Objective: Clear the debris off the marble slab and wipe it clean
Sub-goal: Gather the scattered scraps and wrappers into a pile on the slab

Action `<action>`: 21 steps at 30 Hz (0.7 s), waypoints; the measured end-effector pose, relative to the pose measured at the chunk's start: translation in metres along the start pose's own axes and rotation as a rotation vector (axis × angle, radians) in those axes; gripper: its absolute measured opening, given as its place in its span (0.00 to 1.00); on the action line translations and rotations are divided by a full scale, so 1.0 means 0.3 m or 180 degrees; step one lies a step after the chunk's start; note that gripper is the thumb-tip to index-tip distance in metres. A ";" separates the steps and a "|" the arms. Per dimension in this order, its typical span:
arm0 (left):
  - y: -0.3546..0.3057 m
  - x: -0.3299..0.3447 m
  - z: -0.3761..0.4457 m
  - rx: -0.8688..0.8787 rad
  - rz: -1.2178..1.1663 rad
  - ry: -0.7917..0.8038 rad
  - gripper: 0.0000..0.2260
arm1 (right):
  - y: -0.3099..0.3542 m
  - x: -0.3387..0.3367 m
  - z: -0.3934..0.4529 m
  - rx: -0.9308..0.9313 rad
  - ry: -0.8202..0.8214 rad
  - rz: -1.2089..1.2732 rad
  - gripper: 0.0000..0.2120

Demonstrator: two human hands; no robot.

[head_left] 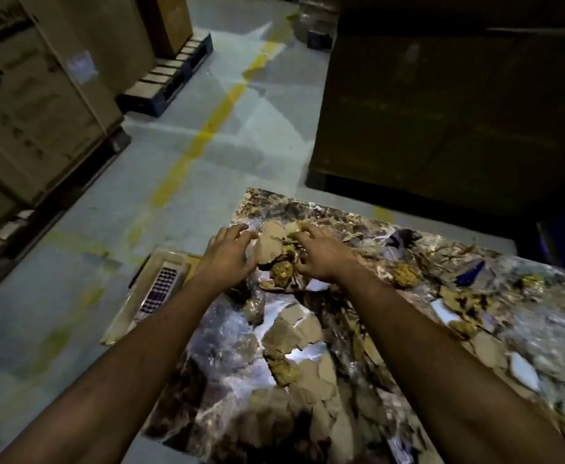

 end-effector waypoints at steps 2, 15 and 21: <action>0.065 0.023 0.023 -0.0187 -0.0132 0.0099 0.22 | 0.027 0.011 0.057 0.0051 0.0041 -0.0156 0.40; 0.125 0.270 0.085 -0.0224 -0.0530 0.1077 0.34 | 0.098 0.202 0.181 0.0214 0.0750 -0.0683 0.61; 0.087 0.329 0.097 -0.0076 -0.0802 0.0962 0.31 | 0.054 0.262 0.169 0.0305 0.0695 -0.0205 0.49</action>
Point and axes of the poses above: each hand's wrist, its own z-axis towards the middle knuckle, its own x-axis out of the palm, y = z × x, the point moved 10 cm from there along z, towards the middle knuckle, and after that the axes turned 13 degrees about x, right-handed, at the moved point
